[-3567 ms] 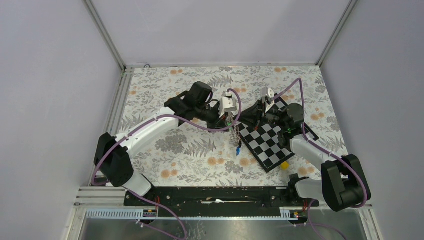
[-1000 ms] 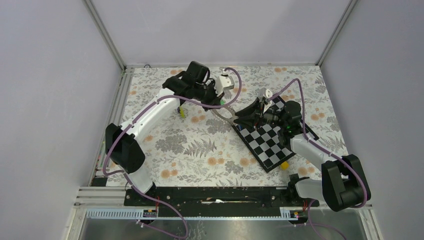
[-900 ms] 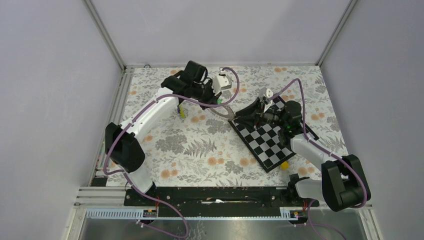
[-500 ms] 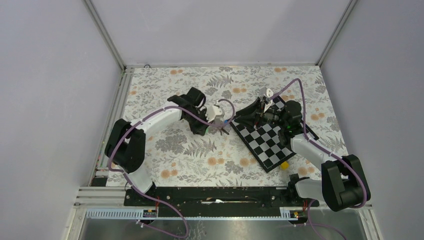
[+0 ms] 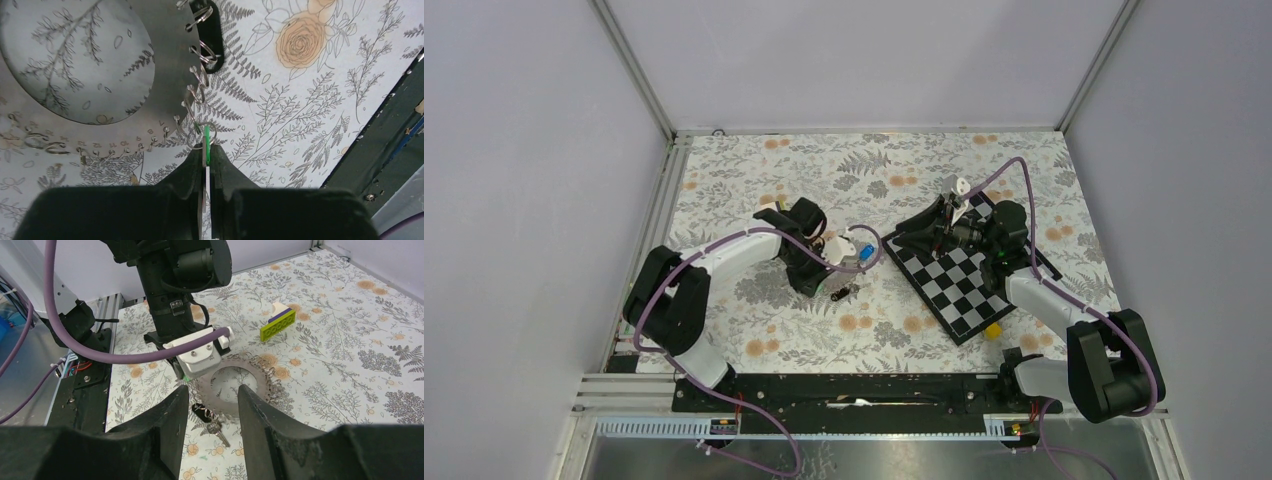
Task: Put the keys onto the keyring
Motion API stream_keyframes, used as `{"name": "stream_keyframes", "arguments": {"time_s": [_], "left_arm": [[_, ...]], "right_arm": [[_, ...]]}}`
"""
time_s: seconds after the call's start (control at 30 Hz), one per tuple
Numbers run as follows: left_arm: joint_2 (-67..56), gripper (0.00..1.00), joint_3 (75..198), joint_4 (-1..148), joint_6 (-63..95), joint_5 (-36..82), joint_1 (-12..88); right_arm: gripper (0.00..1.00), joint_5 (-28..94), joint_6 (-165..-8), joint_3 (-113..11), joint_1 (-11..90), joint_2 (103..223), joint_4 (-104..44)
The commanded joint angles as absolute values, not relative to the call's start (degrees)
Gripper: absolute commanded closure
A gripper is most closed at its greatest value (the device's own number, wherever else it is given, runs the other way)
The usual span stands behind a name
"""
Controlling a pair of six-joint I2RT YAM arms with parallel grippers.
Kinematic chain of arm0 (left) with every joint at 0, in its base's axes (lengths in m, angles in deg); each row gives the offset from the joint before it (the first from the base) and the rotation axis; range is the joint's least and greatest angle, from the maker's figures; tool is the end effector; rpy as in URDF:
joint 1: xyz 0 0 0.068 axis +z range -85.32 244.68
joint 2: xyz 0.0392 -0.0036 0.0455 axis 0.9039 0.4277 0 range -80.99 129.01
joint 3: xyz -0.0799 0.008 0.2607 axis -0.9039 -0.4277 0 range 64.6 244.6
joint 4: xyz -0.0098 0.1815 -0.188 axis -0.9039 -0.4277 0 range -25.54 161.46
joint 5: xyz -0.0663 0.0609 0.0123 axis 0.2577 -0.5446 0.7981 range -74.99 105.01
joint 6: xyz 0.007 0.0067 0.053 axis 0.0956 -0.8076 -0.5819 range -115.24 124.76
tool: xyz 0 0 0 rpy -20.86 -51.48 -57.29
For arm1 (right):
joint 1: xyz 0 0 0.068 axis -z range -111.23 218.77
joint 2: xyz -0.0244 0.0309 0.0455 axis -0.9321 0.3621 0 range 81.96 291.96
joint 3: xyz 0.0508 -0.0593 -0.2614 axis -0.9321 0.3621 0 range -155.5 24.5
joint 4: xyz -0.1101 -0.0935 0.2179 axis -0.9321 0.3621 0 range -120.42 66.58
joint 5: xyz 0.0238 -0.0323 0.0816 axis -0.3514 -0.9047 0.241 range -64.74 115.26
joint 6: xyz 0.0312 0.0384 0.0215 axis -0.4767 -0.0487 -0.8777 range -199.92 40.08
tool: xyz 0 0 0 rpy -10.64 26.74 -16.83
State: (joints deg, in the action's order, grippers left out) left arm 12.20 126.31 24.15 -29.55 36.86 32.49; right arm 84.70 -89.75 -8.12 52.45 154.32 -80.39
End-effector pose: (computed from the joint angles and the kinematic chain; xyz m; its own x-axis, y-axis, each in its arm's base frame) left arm 0.2432 -0.1688 0.1953 -0.3725 0.8527 -0.3663 0.9269 0.3226 -0.1919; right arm 0.2383 0.1018 0.2710 0.0051 0.0918 -0.9958 -0.9712 0.2376 0.0170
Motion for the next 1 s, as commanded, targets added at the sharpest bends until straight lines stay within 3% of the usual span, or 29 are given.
{"name": "stream_keyframes", "arguments": {"time_s": [0.0, 0.47, 0.97], "left_arm": [[12.0, 1.00, 124.8, 23.5, -28.3, 34.7, 32.6], [17.4, 0.98, 122.2, 17.0, -27.2, 33.4, 32.4], [18.3, 0.85, 119.6, 14.9, -25.7, 32.4, 32.3]], "right_arm": [[0.52, 84.6, -88.5, -9.4, 52.8, 153.3, -81.5], [0.51, 84.8, -88.2, -9.4, 53.0, 153.8, -81.6], [0.51, 84.8, -88.1, -9.4, 52.9, 154.2, -81.4]]}}
